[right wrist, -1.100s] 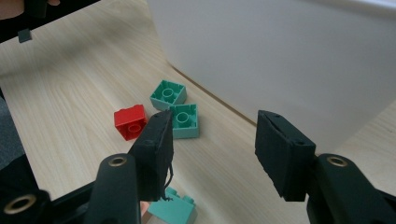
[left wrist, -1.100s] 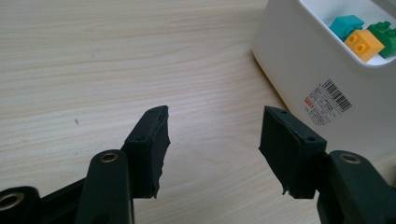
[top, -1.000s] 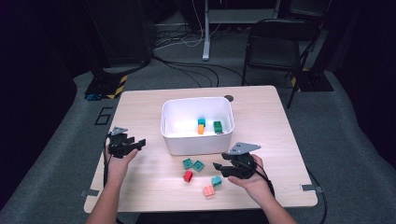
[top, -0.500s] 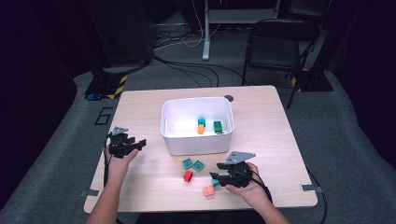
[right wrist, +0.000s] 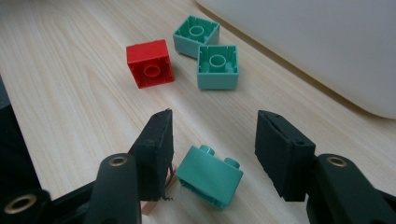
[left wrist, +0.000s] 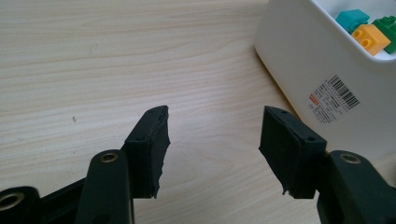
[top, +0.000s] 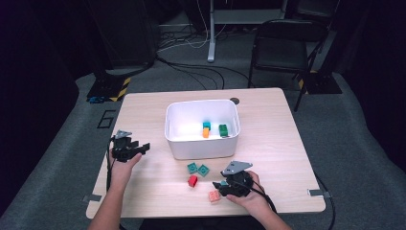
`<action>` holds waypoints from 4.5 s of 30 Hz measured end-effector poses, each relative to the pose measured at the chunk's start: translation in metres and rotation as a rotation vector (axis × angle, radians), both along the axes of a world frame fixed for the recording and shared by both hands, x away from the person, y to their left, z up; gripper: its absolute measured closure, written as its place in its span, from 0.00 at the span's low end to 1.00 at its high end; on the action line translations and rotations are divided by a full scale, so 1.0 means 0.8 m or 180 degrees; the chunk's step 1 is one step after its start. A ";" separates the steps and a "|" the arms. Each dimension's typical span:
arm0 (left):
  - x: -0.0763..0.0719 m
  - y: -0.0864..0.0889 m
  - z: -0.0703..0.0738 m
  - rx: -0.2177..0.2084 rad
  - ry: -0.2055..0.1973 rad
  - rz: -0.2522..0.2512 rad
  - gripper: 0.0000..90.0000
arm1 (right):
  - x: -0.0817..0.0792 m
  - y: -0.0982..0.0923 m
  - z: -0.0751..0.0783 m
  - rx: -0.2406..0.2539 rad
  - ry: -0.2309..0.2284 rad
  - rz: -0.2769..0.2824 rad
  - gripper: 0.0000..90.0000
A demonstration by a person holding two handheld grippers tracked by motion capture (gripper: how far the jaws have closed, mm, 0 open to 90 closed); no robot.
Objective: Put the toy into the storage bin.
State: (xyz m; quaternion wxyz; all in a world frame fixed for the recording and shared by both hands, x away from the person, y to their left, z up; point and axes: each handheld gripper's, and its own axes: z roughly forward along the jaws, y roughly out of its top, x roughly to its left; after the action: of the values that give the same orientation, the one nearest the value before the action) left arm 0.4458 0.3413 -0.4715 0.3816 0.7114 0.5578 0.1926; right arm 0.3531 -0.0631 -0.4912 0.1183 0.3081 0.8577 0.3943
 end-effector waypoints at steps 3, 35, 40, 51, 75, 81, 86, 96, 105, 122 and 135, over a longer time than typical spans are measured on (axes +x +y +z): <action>0.000 0.001 -0.001 -0.0008 0.0004 0.0011 0.46 | 0.001 0.000 -0.004 -0.0067 0.0054 -0.0003 0.51; 0.002 0.001 -0.001 0.0006 -0.0001 0.0012 0.46 | 0.012 -0.027 0.013 0.0003 0.0191 -0.0149 0.65; 0.002 0.001 -0.001 0.0005 0.0001 0.0017 0.46 | 0.012 -0.029 0.021 0.0066 0.0185 -0.0134 0.65; 0.001 0.000 -0.001 0.0002 0.0004 0.0016 0.46 | 0.018 -0.030 0.047 0.0087 0.0150 -0.0098 0.65; 0.000 0.003 -0.001 -0.0028 -0.0006 0.0030 0.46 | 0.050 -0.033 0.146 0.0303 0.0124 0.0087 0.65; 0.000 0.003 -0.001 -0.0046 -0.0002 0.0035 0.46 | 0.056 -0.033 0.164 0.0323 0.0095 0.0089 0.65; 0.000 0.004 0.000 -0.0057 -0.0006 0.0036 0.46 | 0.064 -0.032 0.176 0.0319 0.0059 0.0075 0.65; 0.001 0.005 0.001 -0.0068 -0.0018 0.0041 0.46 | 0.083 -0.030 0.194 0.0316 -0.0001 0.0038 0.65; 0.001 0.005 0.001 -0.0068 -0.0014 0.0035 0.46 | 0.105 -0.022 0.197 0.0275 -0.0047 -0.0026 0.65; 0.001 0.006 0.002 -0.0076 -0.0021 0.0039 0.46 | 0.148 -0.004 0.185 0.0242 -0.0033 -0.0215 0.65; 0.001 0.007 0.002 -0.0079 -0.0023 0.0045 0.46 | 0.177 0.006 0.167 0.0149 0.0017 -0.0352 0.65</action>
State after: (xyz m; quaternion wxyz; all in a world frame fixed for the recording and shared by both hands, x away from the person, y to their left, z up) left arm 0.4467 0.3468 -0.4697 0.3910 0.7019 0.5639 0.1909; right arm 0.4944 -0.0587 -0.3573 0.1304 0.3588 0.8302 0.4063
